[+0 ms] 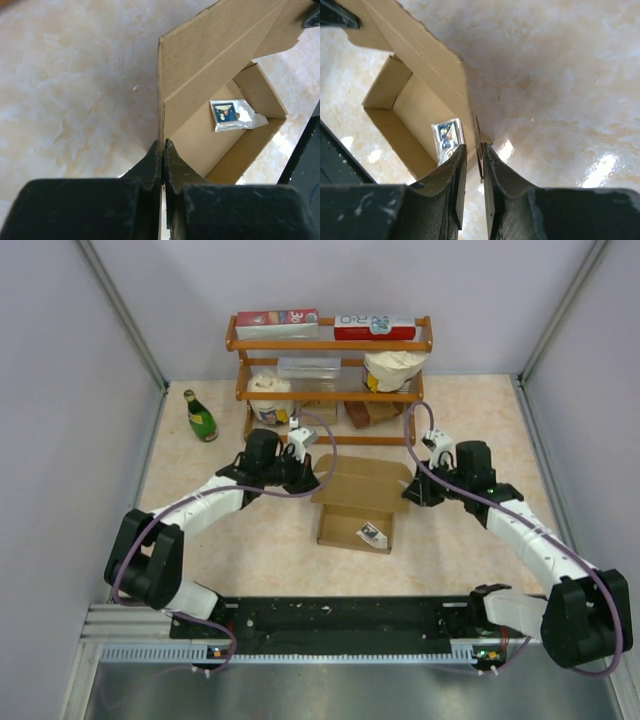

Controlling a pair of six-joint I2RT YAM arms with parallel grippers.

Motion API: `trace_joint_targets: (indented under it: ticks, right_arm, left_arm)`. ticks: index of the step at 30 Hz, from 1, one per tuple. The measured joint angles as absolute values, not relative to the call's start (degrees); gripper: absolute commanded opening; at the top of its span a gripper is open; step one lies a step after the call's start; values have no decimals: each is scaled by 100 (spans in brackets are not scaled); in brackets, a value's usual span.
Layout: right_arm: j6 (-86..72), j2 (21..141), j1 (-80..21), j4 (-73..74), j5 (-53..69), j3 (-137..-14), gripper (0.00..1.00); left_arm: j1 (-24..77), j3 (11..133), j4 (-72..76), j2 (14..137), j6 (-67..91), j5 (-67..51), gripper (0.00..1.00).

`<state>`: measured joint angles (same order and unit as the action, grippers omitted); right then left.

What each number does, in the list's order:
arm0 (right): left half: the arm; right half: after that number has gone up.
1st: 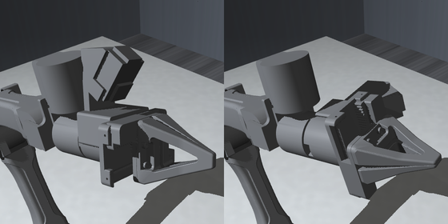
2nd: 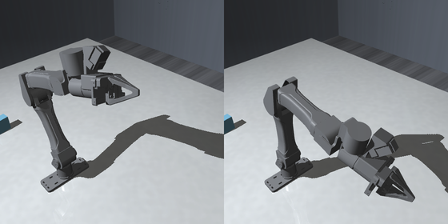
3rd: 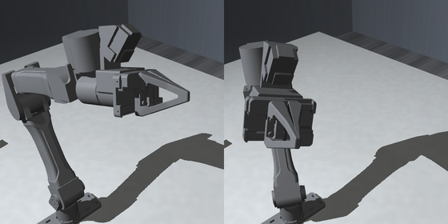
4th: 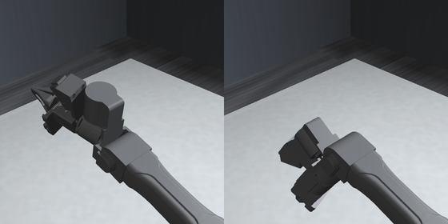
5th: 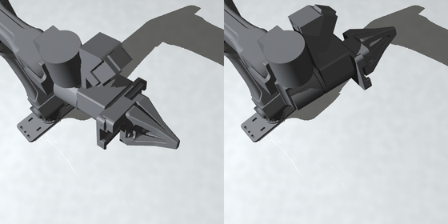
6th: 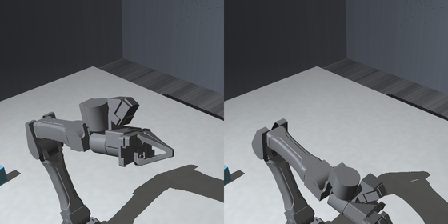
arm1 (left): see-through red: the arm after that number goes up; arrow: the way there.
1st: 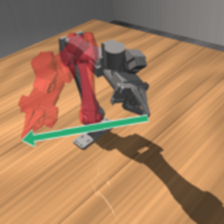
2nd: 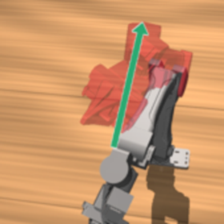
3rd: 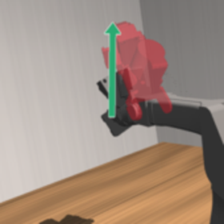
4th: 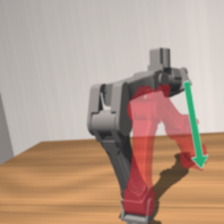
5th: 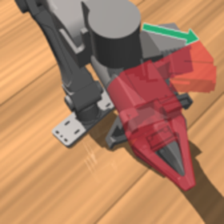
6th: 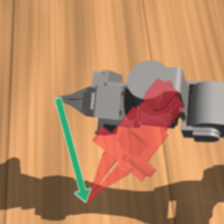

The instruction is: Fold the paper box

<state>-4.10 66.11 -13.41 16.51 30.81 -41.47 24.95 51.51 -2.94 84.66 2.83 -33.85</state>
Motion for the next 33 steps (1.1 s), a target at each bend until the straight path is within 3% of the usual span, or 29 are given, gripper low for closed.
trace_joint_targets:
  ticks: [25, 33]
  right_arm:
    - [-1313, 5756, -3236, 362, -95, -3588, 17]
    - [-1310, 5360, -3636, -167, -762, -3205, 16]
  left_arm:
    - [4200, 4733, -126, 7588, 1981, 587, 1]
    - [4606, 4521, 213, 7441, 2390, 1546, 6]
